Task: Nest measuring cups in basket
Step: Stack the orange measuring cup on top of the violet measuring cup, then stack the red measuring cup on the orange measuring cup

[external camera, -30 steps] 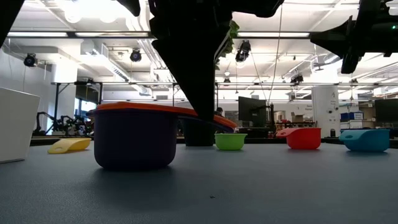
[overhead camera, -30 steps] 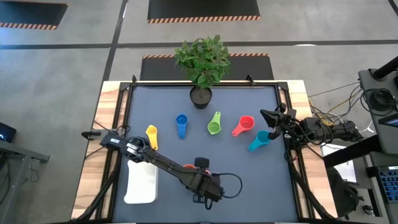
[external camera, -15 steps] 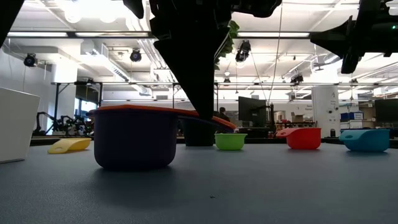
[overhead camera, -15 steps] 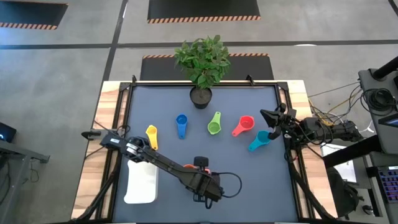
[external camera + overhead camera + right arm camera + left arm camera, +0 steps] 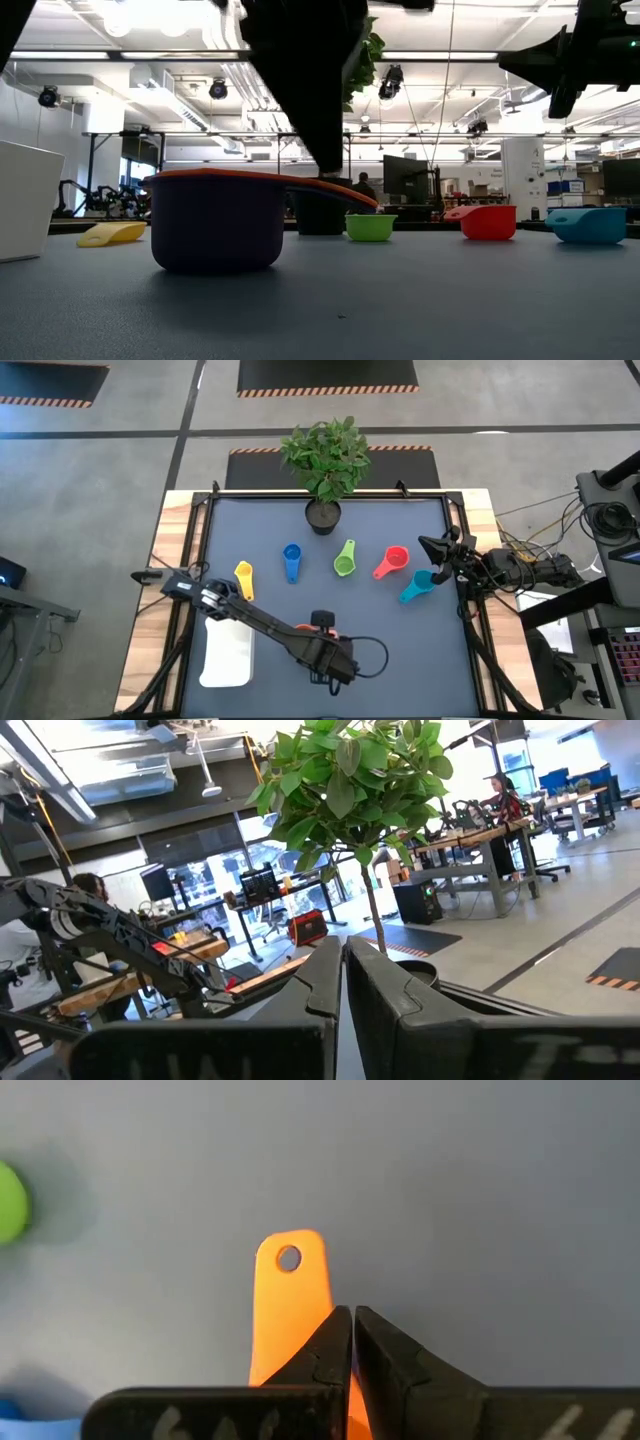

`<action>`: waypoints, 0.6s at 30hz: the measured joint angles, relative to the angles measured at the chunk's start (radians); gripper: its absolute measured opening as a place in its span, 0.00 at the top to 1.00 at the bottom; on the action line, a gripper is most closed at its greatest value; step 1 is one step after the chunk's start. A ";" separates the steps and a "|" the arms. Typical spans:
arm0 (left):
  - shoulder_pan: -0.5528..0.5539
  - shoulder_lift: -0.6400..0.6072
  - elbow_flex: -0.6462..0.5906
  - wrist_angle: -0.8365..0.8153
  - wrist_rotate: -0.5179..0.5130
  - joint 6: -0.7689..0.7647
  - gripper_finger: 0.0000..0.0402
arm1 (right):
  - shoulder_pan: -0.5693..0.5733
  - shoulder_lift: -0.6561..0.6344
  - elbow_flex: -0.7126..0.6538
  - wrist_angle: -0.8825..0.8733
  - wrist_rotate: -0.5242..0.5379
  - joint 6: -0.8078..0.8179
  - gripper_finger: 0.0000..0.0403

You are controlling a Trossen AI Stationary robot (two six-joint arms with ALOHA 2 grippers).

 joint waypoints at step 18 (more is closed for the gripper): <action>-0.055 -0.432 -0.393 0.446 -0.109 0.407 1.00 | 0.000 0.001 0.000 -0.004 -0.056 -0.001 0.98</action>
